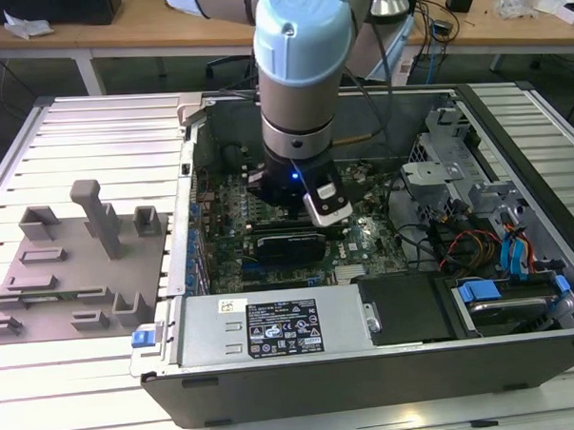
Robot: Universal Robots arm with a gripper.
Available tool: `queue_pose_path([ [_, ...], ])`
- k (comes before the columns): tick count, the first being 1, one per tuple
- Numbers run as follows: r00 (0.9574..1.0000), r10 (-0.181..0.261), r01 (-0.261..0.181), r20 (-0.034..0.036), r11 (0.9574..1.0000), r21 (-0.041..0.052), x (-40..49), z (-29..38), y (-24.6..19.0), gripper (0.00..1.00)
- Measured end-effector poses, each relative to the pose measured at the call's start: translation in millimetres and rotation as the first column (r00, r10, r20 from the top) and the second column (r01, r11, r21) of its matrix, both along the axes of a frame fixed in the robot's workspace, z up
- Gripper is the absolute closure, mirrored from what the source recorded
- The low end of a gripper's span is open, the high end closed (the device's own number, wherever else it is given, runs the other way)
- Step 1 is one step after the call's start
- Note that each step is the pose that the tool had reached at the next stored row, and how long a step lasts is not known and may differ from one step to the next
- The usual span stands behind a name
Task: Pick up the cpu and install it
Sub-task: 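Install the second cpu locking lever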
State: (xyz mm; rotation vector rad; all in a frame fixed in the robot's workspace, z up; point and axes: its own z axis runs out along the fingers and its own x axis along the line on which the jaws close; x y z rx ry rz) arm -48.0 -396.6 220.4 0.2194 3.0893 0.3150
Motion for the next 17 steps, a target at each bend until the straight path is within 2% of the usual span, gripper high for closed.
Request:
queue_pose_path([
  [2, 1.0, 0.0, 0.0, -0.0003, 1.0, -0.001, 5.0, -0.1, 3.7, 0.89],
  [3, 1.0, 0.0, 0.0, -0.0004, 1.0, -0.0024, 8.0, -0.1, 7.3, 0.89],
  [5, 1.0, 0.0, 0.0, -0.0003, 1.0, -0.0064, 11.0, -0.1, 18.2, 0.89],
  [6, 1.0, 0.0, 0.0, -0.0004, 1.0, -0.0069, 11.1, -0.1, 21.9, 0.89],
  [7, 1.0, 0.0, 0.0, -0.0005, 1.0, -0.0091, 11.1, 0.0, 29.4, 0.89],
  [8, 1.0, 0.0, 0.0, -0.0004, 0.9999, -0.0109, 11.2, -0.1, 33.6, 0.89],
  [9, 1.0, 0.0, 0.0, -0.0005, 0.9999, -0.0136, 11.2, 0.6, 35.4, 0.89],
  [12, 1.0, 0.0, 0.0, -0.0005, 0.9998, -0.0188, 11.5, 3.9, 37.1, 0.89],
  [17, 1.0, 0.0, 0.0, -0.0005, 0.9998, -0.0192, 11.5, 4.0, 37.0, 0.89],
])
